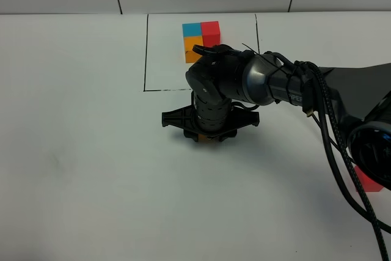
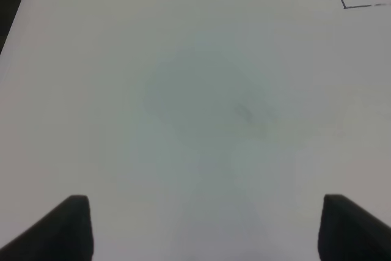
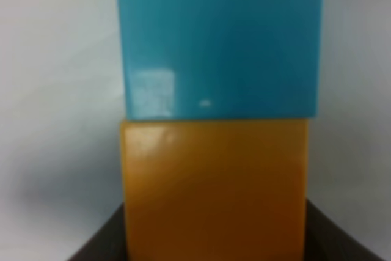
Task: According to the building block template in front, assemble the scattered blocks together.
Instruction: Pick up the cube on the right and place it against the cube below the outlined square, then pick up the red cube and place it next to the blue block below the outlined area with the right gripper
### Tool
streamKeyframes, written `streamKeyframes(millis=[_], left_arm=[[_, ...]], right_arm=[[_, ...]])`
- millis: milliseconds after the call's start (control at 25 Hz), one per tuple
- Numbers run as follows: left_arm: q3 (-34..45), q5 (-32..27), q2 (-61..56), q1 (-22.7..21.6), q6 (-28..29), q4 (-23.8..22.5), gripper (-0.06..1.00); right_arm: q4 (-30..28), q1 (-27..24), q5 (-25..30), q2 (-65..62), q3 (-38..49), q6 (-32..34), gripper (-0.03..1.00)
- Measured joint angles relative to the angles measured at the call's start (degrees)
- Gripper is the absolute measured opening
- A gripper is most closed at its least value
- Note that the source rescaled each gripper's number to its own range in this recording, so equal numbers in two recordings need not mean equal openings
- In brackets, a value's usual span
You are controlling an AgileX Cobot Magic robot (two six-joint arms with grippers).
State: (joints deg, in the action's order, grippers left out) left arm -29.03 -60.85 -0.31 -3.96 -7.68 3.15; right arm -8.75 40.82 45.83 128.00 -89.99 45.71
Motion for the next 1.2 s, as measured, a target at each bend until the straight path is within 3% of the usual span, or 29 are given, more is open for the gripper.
streamKeyframes(millis=[360, 480, 760, 840, 1000, 1200], left_arm=[[0.0, 0.0, 0.0, 0.0, 0.0, 0.0, 0.75], [0.0, 0.0, 0.0, 0.0, 0.0, 0.0, 0.75], [0.0, 0.0, 0.0, 0.0, 0.0, 0.0, 0.75], [0.0, 0.0, 0.0, 0.0, 0.0, 0.0, 0.75], [0.0, 0.0, 0.0, 0.0, 0.0, 0.0, 0.75], [0.0, 0.0, 0.0, 0.0, 0.0, 0.0, 0.75]], right_arm=[[0.97, 0.0, -0.07, 0.0, 0.0, 0.0, 0.03], [1.41, -0.05, -0.02, 0.0, 0.0, 0.0, 0.18], [1.24, -0.05, 2.21, -1.97, 0.0, 0.07, 0.81], [0.95, -0.05, 3.3, -2.89, 0.0, 0.02, 0.93], [-0.47, -0.05, 6.63, -5.29, 0.0, -0.49, 0.99], [-3.3, -0.05, 14.56, -7.41, 0.05, -2.2, 0.99]])
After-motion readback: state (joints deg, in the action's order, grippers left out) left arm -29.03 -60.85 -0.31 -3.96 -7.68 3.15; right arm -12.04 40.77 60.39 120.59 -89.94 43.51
